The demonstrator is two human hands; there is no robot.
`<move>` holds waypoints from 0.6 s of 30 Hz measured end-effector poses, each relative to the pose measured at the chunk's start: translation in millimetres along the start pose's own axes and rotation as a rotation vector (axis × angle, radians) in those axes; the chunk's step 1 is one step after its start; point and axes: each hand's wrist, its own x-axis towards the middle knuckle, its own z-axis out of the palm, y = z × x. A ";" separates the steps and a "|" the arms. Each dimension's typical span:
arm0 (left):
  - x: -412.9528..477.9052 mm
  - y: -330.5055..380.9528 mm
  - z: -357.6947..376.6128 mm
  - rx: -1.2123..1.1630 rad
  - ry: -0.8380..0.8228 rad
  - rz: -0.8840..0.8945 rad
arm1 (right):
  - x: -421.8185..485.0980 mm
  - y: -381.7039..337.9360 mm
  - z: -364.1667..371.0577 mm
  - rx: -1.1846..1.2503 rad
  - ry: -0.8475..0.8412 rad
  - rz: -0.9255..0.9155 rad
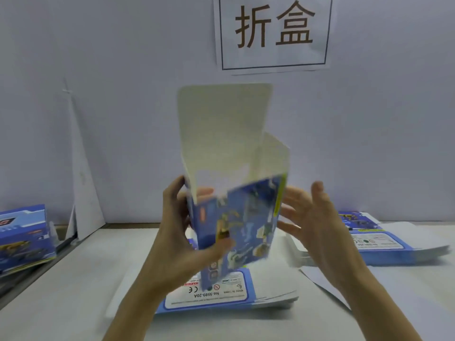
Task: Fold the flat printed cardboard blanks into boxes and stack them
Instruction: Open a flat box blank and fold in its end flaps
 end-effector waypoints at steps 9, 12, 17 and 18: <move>2.0 12.0 1.9 0.397 -0.119 0.343 | -3.9 -0.6 -11.4 0.337 -0.103 0.148; 0.9 10.9 3.7 0.348 -0.116 0.323 | -3.4 2.2 -13.1 0.320 -0.128 0.184; 2.7 7.4 7.8 0.441 -0.121 0.351 | -8.7 -0.1 -12.3 0.137 -0.031 0.341; 3.0 7.6 6.2 0.459 -0.123 0.345 | -9.3 1.7 -11.4 0.033 0.007 0.331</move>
